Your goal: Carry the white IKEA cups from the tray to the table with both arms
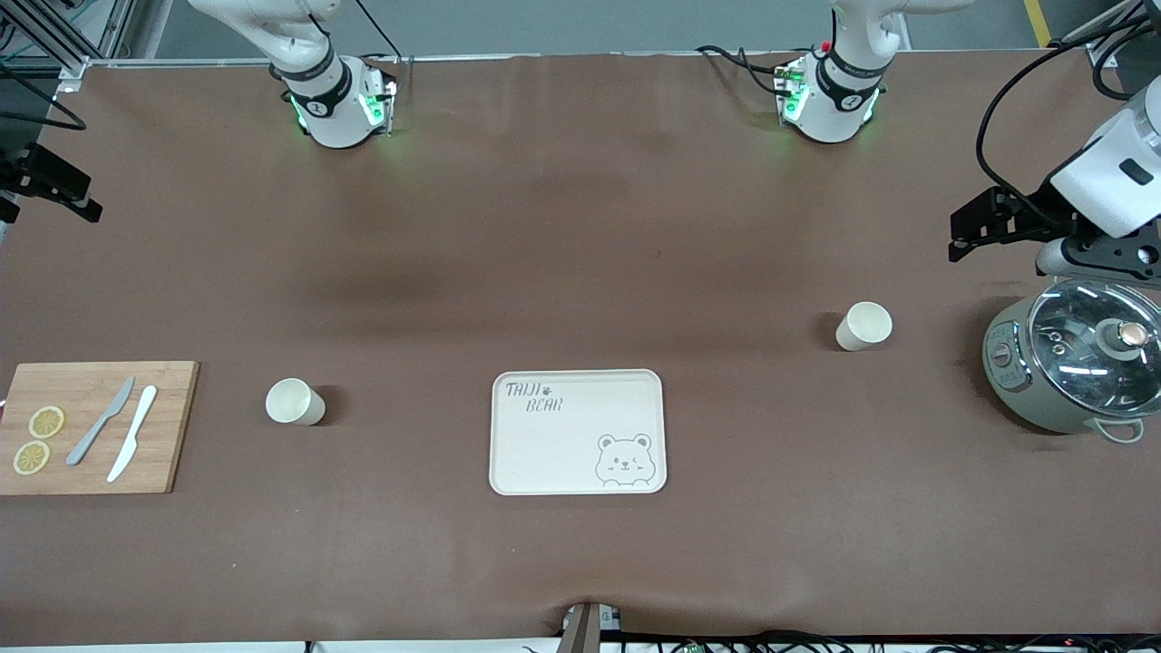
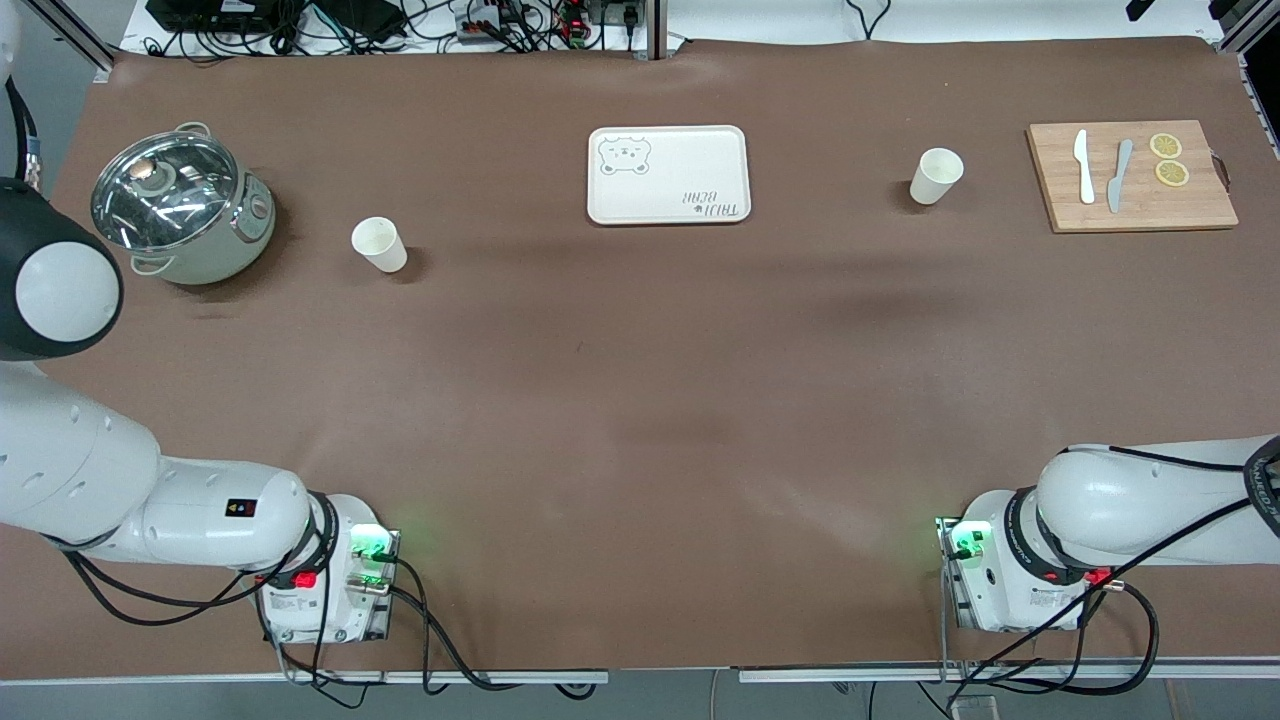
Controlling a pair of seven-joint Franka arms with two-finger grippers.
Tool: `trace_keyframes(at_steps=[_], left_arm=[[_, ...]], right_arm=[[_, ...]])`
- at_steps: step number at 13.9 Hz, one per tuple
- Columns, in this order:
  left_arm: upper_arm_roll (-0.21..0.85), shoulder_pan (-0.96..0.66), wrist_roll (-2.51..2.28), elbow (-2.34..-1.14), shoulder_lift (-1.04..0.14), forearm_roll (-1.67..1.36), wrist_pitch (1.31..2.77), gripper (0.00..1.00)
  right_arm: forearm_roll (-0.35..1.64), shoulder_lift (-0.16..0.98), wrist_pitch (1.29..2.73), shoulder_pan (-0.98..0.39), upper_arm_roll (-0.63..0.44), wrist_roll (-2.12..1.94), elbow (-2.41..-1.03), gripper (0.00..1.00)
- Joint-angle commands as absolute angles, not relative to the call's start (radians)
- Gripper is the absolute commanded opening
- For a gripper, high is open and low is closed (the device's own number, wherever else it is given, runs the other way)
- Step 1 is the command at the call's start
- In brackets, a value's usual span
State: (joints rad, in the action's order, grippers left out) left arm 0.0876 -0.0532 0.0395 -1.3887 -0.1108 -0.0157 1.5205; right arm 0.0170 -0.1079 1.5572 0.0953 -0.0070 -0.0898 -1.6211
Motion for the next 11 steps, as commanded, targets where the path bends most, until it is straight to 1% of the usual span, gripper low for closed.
trace_keyframes(at_steps=[1, 11], left_arm=[[0.089, -0.051, 0.029, -1.399, -0.097, -0.012, 1.526, 1.00], [0.089, -0.052, 0.025, -1.402, -0.100, -0.012, 1.525, 1.00]], right_arm=[[0.000, -0.114, 1.545, 0.114, 0.008, -0.078, -1.606, 1.00], [0.002, -0.114, 1.522, 0.118, 0.008, -0.080, -1.597, 1.00]])
